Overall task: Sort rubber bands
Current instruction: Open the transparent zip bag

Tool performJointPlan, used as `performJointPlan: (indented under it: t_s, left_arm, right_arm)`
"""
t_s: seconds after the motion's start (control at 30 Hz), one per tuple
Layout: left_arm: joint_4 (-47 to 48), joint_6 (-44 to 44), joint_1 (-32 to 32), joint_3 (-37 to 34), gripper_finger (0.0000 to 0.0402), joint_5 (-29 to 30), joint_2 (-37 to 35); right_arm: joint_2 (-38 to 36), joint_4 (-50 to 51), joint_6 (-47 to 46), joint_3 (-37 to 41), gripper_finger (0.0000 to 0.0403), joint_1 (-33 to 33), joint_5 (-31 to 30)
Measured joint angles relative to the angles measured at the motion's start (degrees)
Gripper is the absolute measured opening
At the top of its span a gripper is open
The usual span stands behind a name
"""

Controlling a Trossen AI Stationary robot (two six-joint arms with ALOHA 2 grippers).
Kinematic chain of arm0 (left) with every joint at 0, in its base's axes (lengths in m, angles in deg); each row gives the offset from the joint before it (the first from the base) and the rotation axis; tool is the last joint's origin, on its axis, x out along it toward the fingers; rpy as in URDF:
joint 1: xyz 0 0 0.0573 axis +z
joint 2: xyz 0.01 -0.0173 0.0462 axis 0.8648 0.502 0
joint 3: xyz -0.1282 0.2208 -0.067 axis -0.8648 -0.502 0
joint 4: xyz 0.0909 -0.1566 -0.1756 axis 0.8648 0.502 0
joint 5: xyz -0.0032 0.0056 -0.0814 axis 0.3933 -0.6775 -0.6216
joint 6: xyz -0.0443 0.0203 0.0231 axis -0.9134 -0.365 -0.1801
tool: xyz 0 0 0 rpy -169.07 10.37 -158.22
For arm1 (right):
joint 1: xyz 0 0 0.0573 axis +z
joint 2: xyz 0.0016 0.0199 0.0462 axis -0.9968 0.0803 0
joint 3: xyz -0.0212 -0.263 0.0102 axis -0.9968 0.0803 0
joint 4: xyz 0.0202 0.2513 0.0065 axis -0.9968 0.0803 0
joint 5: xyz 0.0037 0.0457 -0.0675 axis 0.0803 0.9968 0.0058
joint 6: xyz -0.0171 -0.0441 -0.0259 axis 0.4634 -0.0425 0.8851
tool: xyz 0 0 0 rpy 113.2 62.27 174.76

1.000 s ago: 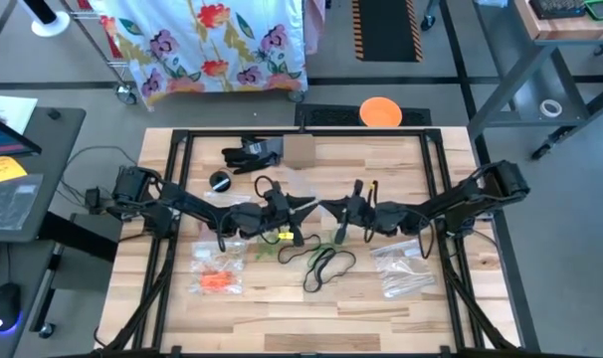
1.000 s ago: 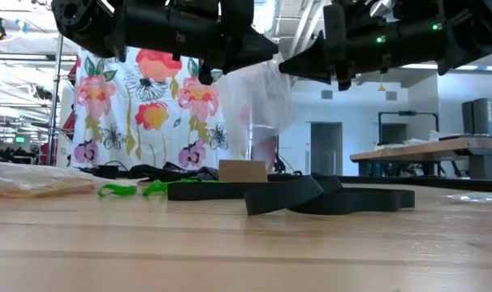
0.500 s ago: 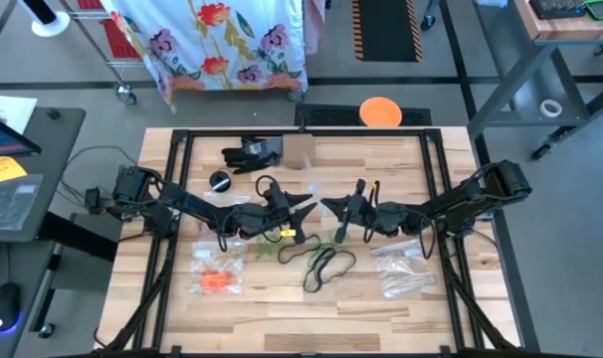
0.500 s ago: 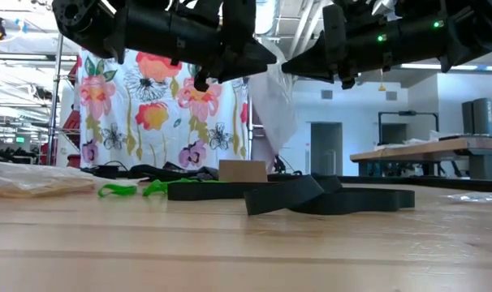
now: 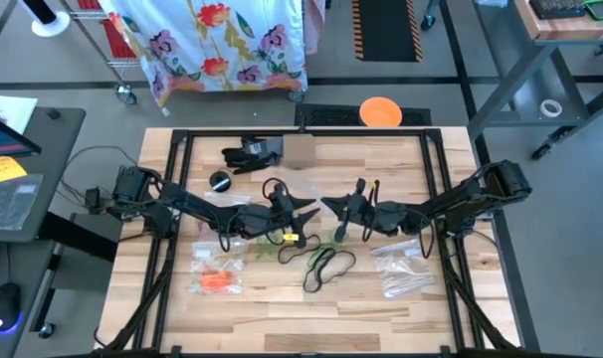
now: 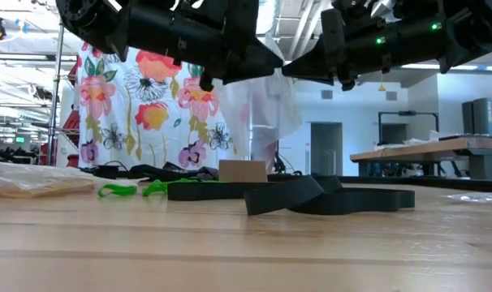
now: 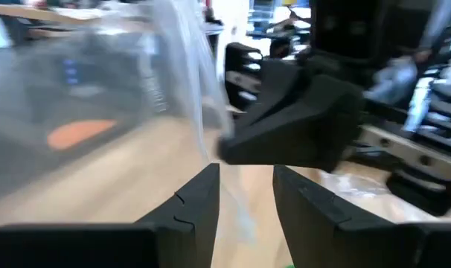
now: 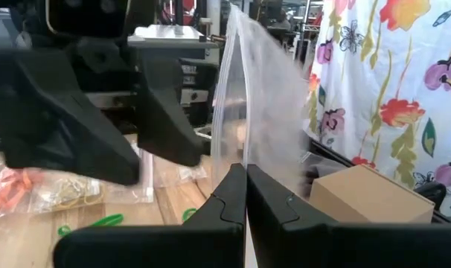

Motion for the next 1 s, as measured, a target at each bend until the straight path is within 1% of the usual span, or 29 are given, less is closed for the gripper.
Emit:
performJointPlan:
  t_s: [0.07,0.13,0.17,0.27,0.33,0.4,0.5,0.57,0.73,0.83,1.0]
  left_arm:
    - [0.77,0.83,-0.47,0.34,0.0123,2.12,0.00]
    - [0.56,3.46,-1.17,0.39,0.0123,2.61,-0.01]
    - [0.41,4.64,-1.55,0.39,0.0123,3.76,0.00]
    - [0.20,6.33,-2.40,0.39,0.0123,9.75,0.00]
    - [0.27,6.84,-2.59,0.39,0.0123,11.99,0.00]
    - [-0.09,5.45,-2.59,0.39,0.0123,11.66,0.00]
    - [-1.21,2.91,-2.24,0.63,0.0123,8.06,-0.01]
    - [-0.96,1.61,-1.88,1.47,0.0123,7.28,-0.01]
    - [4.45,-2.78,-0.45,3.60,0.0123,7.73,0.00]
    - [7.80,-5.11,0.47,4.55,0.0123,10.24,-0.02]
    - [8.04,-5.62,1.20,4.63,0.0123,10.97,-0.02]
  right_arm:
    - [0.00,0.32,0.02,0.00,0.0000,0.00,-0.01]
    - [0.00,0.45,0.02,0.00,0.0000,-0.10,-0.01]
    - [0.00,0.43,0.02,0.00,0.0000,-0.23,0.00]
    - [0.00,0.52,0.00,0.00,0.0000,-0.37,-0.01]
    - [0.00,0.58,0.00,0.00,0.0000,-0.38,-0.01]
    - [0.00,0.60,0.00,0.00,0.0000,-0.37,0.01]
    - [0.00,0.73,-0.01,0.00,0.0000,-0.37,0.01]
    - [0.00,0.75,-0.02,0.00,0.0000,-0.37,0.01]
    - [0.00,0.77,-0.02,0.00,0.0000,-0.37,0.01]
    - [0.00,0.76,-0.02,0.00,0.0000,-0.37,0.01]
    - [0.00,0.84,-0.03,0.00,0.0000,-0.37,0.01]
